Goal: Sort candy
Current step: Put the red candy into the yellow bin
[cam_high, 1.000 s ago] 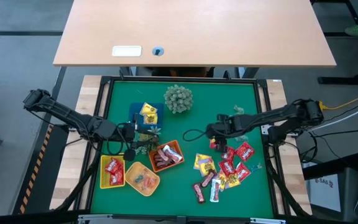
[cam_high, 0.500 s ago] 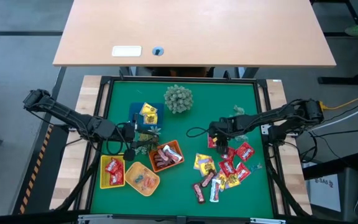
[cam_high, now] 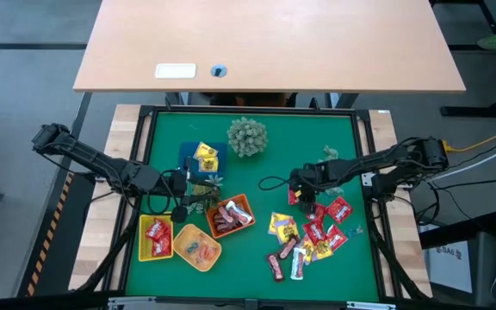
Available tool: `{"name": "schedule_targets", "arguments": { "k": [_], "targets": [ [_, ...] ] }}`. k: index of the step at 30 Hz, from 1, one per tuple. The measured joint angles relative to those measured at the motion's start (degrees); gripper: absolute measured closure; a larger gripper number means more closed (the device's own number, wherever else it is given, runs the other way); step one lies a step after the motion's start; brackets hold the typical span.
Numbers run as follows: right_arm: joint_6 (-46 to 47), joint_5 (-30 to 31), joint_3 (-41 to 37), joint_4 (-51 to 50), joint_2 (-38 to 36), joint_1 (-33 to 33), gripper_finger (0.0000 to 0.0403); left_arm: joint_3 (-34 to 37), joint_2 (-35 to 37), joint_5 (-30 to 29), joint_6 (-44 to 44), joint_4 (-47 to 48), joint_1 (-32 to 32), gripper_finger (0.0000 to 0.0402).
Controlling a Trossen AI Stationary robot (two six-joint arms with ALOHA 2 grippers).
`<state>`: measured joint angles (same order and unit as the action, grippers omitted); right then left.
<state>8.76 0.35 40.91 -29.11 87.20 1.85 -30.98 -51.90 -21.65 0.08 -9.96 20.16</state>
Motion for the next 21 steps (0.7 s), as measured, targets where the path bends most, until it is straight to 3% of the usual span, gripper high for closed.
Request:
{"name": "schedule_targets", "arguments": {
  "k": [9,21],
  "targets": [
    [-0.54,0.05,1.48,-0.93,0.13,0.04,0.0388,0.00,0.00,0.02,0.02,0.00,0.00,0.0264],
    [-1.78,0.09,12.50,-0.25,0.18,0.02,0.0386,-0.07,-1.80,-0.42,-1.58,-2.30,-0.11,0.0264]
  ]
}}
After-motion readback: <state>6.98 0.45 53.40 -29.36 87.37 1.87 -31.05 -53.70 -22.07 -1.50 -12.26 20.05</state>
